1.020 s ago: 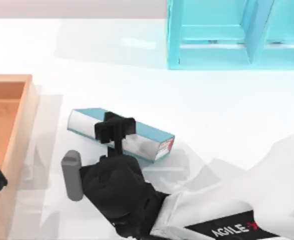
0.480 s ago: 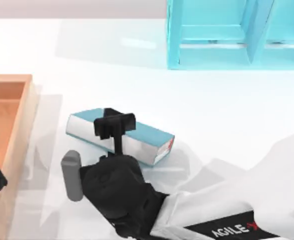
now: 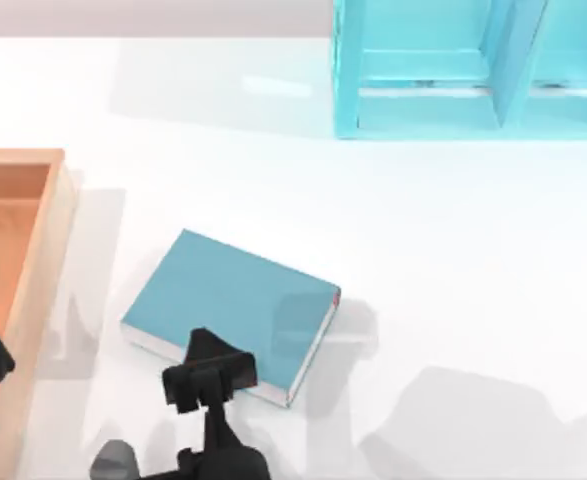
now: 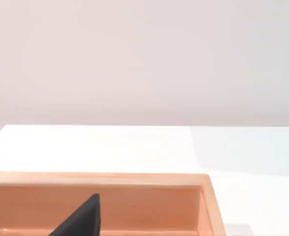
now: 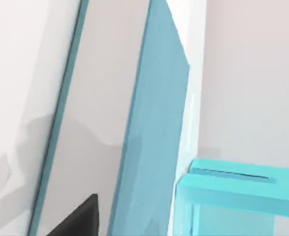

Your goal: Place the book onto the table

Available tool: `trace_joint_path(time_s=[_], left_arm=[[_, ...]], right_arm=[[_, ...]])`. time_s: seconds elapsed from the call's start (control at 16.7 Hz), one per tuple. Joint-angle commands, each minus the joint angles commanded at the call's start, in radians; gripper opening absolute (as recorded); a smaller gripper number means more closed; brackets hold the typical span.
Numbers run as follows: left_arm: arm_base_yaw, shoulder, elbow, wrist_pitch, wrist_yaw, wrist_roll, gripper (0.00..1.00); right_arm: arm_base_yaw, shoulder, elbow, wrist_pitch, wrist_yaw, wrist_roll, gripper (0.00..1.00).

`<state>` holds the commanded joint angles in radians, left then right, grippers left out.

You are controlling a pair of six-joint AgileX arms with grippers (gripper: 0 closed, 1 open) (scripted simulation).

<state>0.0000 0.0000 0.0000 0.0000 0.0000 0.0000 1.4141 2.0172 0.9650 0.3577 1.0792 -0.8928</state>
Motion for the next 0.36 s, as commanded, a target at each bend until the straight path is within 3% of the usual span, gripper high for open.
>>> trace_joint_path(time_s=[0.18,0.36], left_arm=[[0.0,0.0,0.0,0.0,0.0,0.0,1.0],[0.0,0.0,0.0,0.0,0.0,0.0,1.0]], right_arm=[[0.1,-0.046,-0.01,-0.112,0.088,0.117,1.0],[0.128,-0.061,-0.011,-0.141,0.114,0.145,1.0]])
